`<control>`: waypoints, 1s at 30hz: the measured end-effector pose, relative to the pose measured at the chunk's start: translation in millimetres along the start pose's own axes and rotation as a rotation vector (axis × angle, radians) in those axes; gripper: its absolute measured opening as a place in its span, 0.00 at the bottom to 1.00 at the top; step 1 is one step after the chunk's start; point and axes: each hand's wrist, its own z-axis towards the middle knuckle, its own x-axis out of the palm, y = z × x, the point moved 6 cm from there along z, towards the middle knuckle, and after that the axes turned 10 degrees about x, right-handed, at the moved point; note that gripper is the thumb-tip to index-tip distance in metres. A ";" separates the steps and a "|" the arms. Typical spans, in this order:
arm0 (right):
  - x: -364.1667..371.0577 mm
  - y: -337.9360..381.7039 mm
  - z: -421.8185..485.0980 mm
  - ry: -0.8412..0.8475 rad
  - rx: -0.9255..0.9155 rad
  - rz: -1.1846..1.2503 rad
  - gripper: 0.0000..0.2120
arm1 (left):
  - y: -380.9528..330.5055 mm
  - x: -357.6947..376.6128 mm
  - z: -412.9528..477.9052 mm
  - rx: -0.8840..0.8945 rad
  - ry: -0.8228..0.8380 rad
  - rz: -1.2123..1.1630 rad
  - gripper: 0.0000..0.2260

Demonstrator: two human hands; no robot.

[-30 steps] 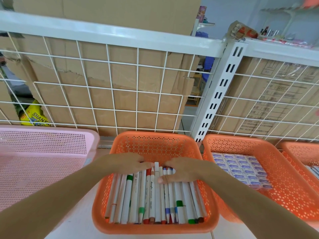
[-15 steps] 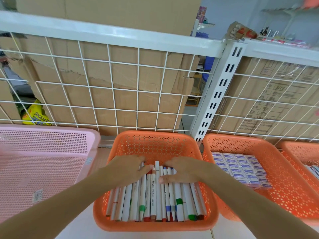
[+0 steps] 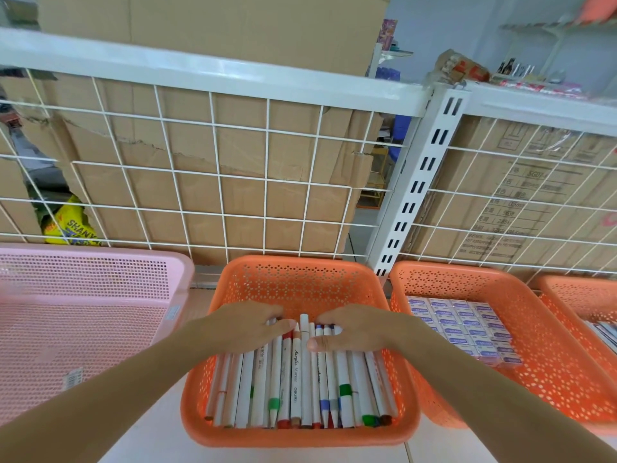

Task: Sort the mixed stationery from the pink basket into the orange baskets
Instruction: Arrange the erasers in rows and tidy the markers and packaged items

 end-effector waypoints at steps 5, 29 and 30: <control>-2.1 6.8 -2.6 0.013 -0.035 0.082 0.29 | 1.2 8.8 6.1 -0.029 0.122 -0.101 0.21; 2.7 0.8 -12.2 -0.039 0.022 -0.086 0.38 | -1.1 9.3 -7.7 -0.022 0.031 0.081 0.33; 5.0 0.5 -13.9 -0.043 0.024 -0.089 0.38 | -1.4 10.2 -10.2 -0.008 0.018 0.114 0.39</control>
